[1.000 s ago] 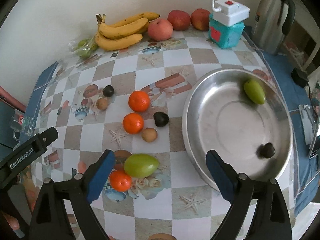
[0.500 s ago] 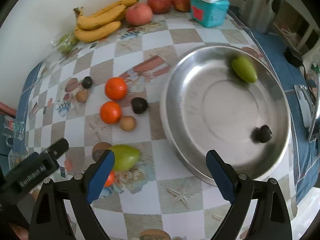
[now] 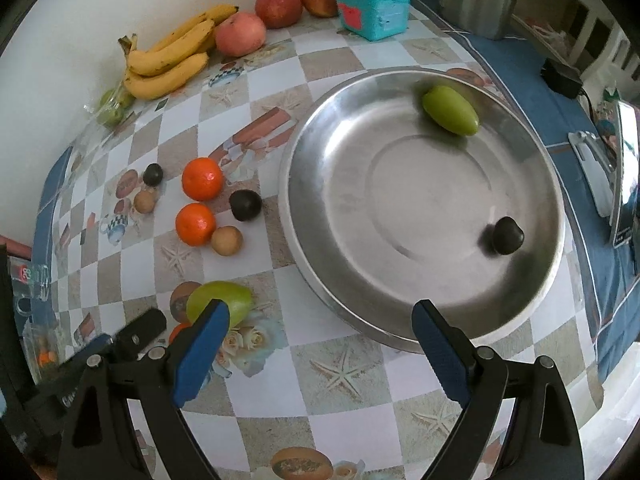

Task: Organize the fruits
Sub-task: 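Move the left gripper to the tangerine beside the yellow-green mango, then close the left gripper on the tangerine and lift it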

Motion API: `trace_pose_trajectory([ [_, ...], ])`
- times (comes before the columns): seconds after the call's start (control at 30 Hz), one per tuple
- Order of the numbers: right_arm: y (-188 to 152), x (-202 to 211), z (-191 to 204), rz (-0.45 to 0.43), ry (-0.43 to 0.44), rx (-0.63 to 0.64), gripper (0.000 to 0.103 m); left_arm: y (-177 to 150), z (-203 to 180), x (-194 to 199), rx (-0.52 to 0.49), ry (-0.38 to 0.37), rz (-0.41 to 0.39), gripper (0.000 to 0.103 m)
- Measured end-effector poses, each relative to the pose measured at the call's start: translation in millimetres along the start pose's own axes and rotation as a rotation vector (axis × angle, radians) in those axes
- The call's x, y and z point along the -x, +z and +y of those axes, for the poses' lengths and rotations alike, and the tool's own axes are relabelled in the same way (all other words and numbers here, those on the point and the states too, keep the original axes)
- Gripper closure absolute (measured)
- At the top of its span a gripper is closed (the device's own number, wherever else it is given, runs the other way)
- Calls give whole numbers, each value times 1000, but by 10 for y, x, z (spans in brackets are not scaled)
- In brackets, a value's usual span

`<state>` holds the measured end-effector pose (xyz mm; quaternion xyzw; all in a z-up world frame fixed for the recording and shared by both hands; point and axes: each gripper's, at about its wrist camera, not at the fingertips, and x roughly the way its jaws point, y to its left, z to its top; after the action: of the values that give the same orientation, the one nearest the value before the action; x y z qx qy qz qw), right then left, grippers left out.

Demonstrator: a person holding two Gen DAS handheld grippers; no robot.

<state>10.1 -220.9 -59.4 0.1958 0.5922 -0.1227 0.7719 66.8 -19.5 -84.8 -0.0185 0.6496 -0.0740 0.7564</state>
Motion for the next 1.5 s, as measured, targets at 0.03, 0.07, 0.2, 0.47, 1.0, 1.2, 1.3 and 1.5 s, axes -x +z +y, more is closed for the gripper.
trace_pose_trajectory([
  [0.03, -2, 5, -16, -2, -3, -6, 10, -20, -23, -9, -13, 8, 3, 2],
  [0.07, -3, 10, -34, -4, -5, -11, 10, -36, -59, -19, -28, 15, 5, 5],
  [0.2, 9, 25, -79, -6, 6, -32, 10, -84, -236, -70, -89, 37, 23, 13],
  [0.47, 20, 53, -64, -13, 12, -27, 10, -161, -648, -169, -177, 44, 50, 34],
  [1.0, 34, 35, -28, -9, 2, -2, 10, -265, -931, -316, -224, 55, 76, 59],
  [1.2, 40, 33, -23, -8, -2, 1, 10, -248, -955, -336, -227, 61, 78, 64],
  [1.3, 43, 29, -21, -6, -2, 3, 10, -214, -833, -283, -216, 41, 77, 64],
  [1.5, 43, 10, 5, -5, -5, 12, 10, -159, -759, -227, -191, 22, 68, 65],
])
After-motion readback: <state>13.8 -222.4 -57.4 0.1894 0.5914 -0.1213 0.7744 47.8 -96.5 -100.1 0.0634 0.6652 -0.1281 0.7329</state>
